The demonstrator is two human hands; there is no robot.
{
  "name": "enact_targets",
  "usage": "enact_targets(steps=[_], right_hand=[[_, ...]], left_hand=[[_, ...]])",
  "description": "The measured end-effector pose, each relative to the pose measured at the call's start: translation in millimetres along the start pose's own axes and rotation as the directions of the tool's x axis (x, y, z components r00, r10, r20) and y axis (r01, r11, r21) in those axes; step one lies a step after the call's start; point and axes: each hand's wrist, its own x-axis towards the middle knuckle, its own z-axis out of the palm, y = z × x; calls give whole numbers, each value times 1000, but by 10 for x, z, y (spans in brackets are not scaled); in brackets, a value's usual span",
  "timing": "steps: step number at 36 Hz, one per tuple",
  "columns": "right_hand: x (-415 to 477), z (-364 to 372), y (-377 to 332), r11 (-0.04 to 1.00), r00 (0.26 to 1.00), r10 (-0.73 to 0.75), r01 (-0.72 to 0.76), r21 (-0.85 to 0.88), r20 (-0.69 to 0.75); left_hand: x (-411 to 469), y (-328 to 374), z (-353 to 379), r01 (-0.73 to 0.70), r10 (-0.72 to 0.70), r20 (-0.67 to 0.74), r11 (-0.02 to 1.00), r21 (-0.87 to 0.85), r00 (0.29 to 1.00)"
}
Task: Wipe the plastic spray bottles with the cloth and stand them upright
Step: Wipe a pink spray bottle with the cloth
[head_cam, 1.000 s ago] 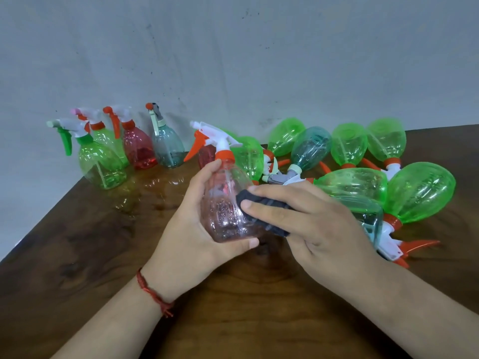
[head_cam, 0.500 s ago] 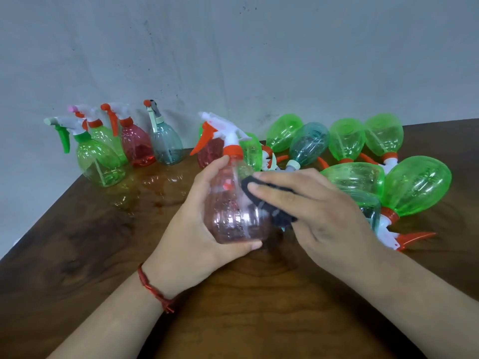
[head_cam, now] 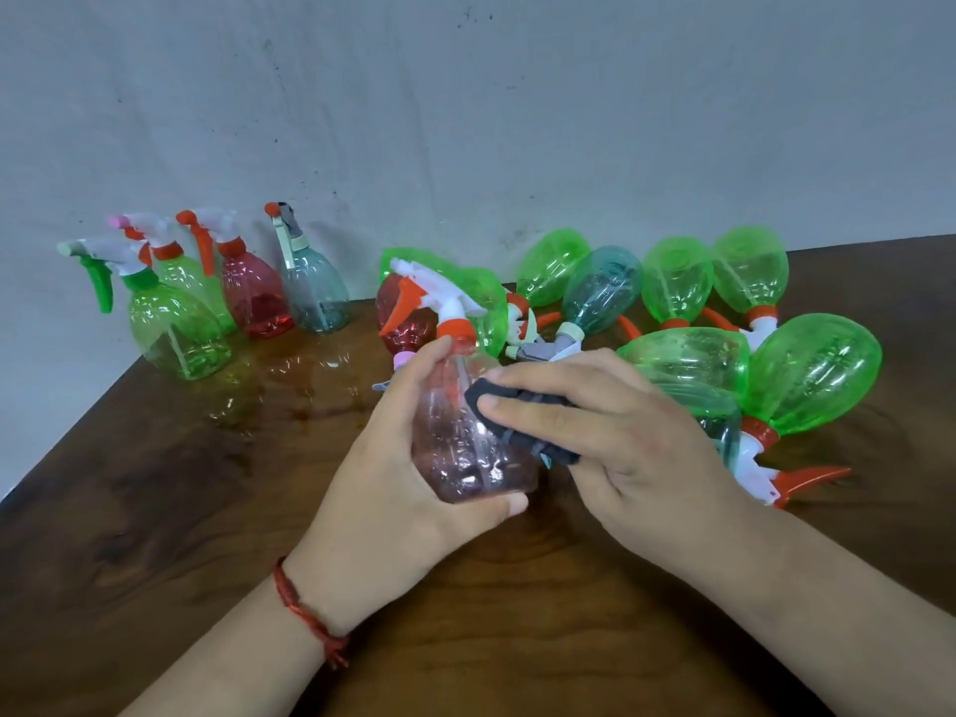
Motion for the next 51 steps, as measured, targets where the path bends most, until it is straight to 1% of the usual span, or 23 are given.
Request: enact_targets(steps=[5, 8, 12, 14, 16, 19, 22, 25, 27, 29, 32, 36, 40, 42, 44, 47, 51], right_hand=[[-6, -12, -23, 996, 994, -93, 93, 2, 53], [-6, -3, -38, 988, 985, -154, 155, -9, 73], [-5, -15, -58, 988, 987, -151, 151, -6, 62], [3, -9, -58, 993, 993, -114, 115, -12, 32], [17, 6, -54, 999, 999, -43, 43, -3, -2], [16, 35, -45, 996, 995, 76, -73, 50, -64], [14, 51, -44, 979, 980, 175, -164, 118, -91], [24, 47, -36, 961, 967, 235, -217, 171, -98], [23, 36, -31, 949, 963, 246, -216, 230, -110], [12, 24, -28, 946, 965, 233, -196, 257, -122], [-2, 25, -12, 951, 970, 207, -169, 257, -128], [-22, 54, -7, 973, 986, 143, -125, 193, -82], [-29, 67, -50, 995, 1000, 3, 0, 100, -31], [-26, 72, -80, 994, 998, -66, 67, 85, -16], [-26, 76, -96, 991, 994, -105, 104, 82, 1], [-31, 53, -95, 992, 994, -111, 110, 63, 3], [0, 25, -98, 999, 1000, -8, 8, 38, 2]], left_hand=[[16, -51, -19, 53, -56, -54, 997, -58, 997], [36, -86, -51, 63, -71, -60, 992, -113, 996], [44, -96, -71, 58, -65, -38, 986, -157, 997], [24, -82, -66, 35, -39, -26, 990, -138, 999], [0, -57, -59, -14, 13, -4, 997, -76, 1000], [-9, -10, -48, -67, 69, 46, 997, -37, 997], [-12, 1, -48, -119, 118, 106, 993, -1, 987], [-17, 2, -46, -139, 139, 139, 990, -16, 980], [-6, -5, -30, -144, 149, 148, 989, -42, 978], [-8, -19, -21, -156, 165, 153, 986, -66, 974], [-22, -5, -28, -161, 162, 121, 987, -20, 979], [-7, -52, -30, -116, 116, 53, 993, 2, 992], [26, -111, -63, -78, 78, -68, 997, 1, 995], [42, -125, -92, -55, 54, -109, 998, -5, 993], [57, -141, -115, -34, 32, -128, 999, -16, 991], [63, -130, -125, -41, 36, -114, 998, -44, 993], [40, -81, -104, -78, 77, -51, 997, -25, 996]])
